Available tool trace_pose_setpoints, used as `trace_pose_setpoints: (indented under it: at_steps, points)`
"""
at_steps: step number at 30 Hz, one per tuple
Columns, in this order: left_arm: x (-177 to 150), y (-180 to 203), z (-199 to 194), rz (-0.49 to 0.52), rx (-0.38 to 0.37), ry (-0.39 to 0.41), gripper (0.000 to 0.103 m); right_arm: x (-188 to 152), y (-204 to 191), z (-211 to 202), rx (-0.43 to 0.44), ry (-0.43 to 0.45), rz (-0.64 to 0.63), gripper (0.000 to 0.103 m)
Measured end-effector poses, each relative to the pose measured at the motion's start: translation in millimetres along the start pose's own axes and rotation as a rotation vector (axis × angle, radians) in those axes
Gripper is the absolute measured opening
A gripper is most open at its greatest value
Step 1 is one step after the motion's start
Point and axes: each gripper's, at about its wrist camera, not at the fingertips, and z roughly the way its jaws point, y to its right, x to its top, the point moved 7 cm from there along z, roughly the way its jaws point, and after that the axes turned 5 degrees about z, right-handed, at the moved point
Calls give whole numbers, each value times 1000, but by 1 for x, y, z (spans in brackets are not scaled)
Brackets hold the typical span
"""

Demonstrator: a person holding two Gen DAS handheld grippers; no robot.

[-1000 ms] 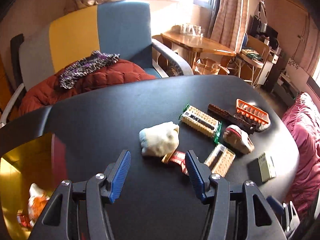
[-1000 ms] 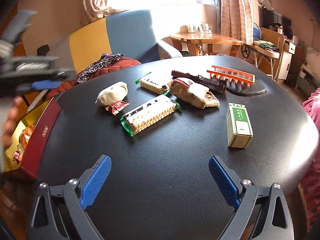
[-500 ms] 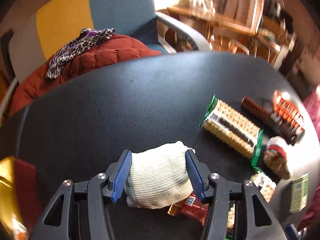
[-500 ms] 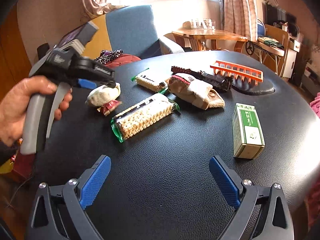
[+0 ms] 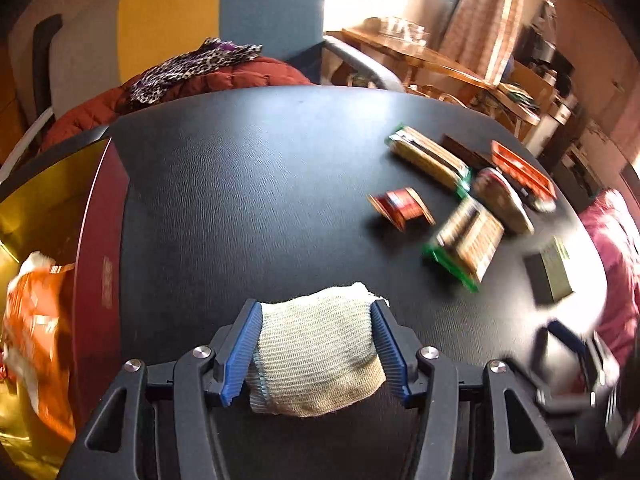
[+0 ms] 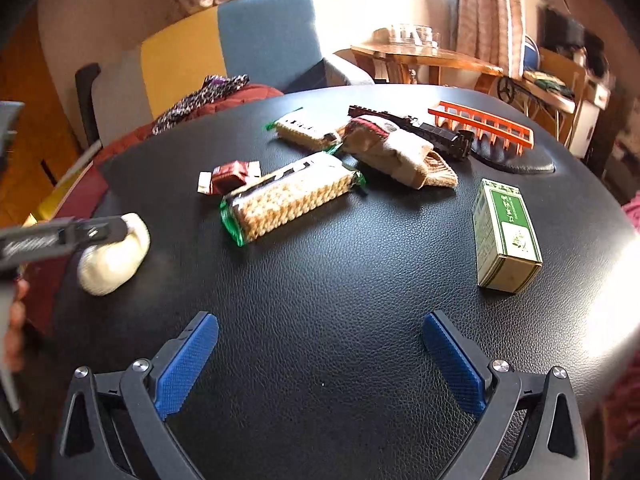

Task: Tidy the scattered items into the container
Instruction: 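Lift the sock bundle with the left gripper while the right gripper grasps a cracker pack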

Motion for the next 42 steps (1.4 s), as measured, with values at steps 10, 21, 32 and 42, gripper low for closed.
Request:
trace_pose_setpoints:
  at_steps: [10, 21, 32, 42]
  points:
    - [-41, -1, -29, 66, -49, 29, 61, 22, 3, -12, 83, -30, 107, 103]
    - [-43, -3, -26, 41, -73, 34, 69, 111, -35, 33, 54, -13, 5, 103]
    - [-44, -3, -23, 33, -63, 28, 70, 109, -36, 92, -4, -201, -111, 99]
    - [-51, 2, -20, 70, -28, 18, 78, 39, -23, 35, 84, -170, -140, 99]
